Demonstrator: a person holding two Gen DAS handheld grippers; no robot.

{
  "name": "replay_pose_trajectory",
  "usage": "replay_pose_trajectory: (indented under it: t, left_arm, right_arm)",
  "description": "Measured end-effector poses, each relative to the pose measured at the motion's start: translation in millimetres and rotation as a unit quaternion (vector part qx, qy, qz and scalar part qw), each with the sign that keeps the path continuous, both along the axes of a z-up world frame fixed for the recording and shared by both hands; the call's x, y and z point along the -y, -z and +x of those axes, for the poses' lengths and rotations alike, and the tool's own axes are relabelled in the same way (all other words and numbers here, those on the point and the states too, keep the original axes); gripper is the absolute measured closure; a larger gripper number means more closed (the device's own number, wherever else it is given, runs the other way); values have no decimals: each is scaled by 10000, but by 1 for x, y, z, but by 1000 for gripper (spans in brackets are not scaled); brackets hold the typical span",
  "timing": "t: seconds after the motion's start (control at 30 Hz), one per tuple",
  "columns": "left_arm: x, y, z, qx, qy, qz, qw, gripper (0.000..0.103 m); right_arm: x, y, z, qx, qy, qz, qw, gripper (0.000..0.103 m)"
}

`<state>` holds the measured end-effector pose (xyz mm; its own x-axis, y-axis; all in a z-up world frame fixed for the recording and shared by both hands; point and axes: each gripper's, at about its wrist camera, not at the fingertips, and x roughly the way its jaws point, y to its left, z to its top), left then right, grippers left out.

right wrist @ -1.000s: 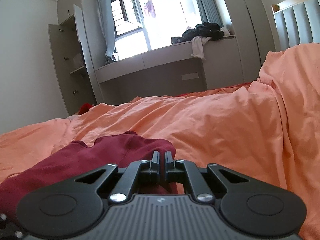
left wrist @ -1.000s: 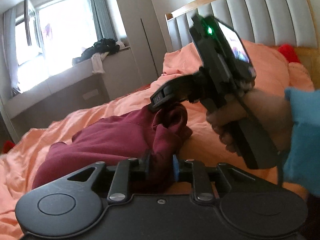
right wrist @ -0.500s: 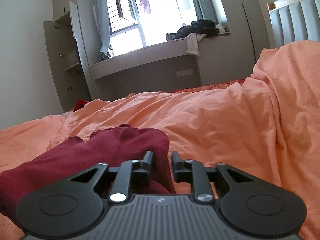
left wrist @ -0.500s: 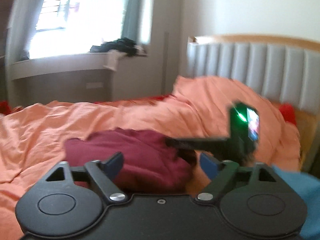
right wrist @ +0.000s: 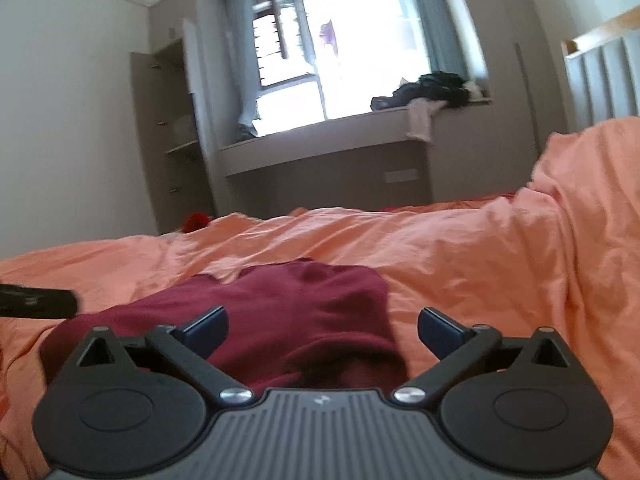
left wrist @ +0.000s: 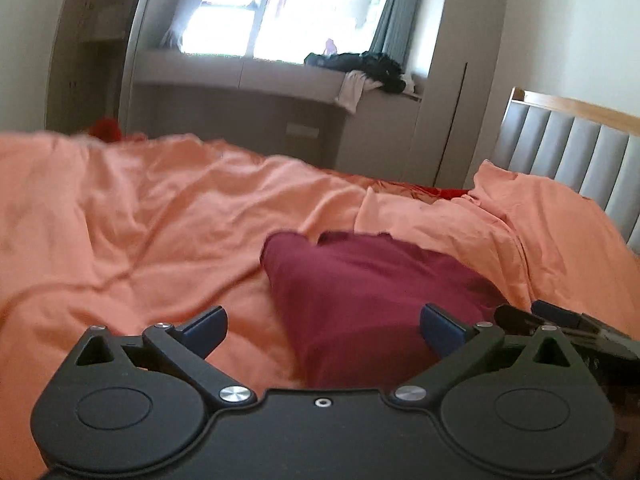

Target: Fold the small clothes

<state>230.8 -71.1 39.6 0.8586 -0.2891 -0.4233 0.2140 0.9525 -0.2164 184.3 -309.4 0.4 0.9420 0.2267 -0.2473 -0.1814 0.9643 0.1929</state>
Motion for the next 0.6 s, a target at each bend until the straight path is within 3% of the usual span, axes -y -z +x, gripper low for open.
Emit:
replay_pose_trajectory:
  t: [0.3,0.6]
  left_arm:
    - [-4,50,2,-361,196,8,9992,0]
    - [-16,77,-1,-198,312,-439,9984,0]
  right_arm:
    - [-27,24,-10,-209,-234,-1186,9924,0]
    - [-15,39,-11,-439,-217,-638,9968,0]
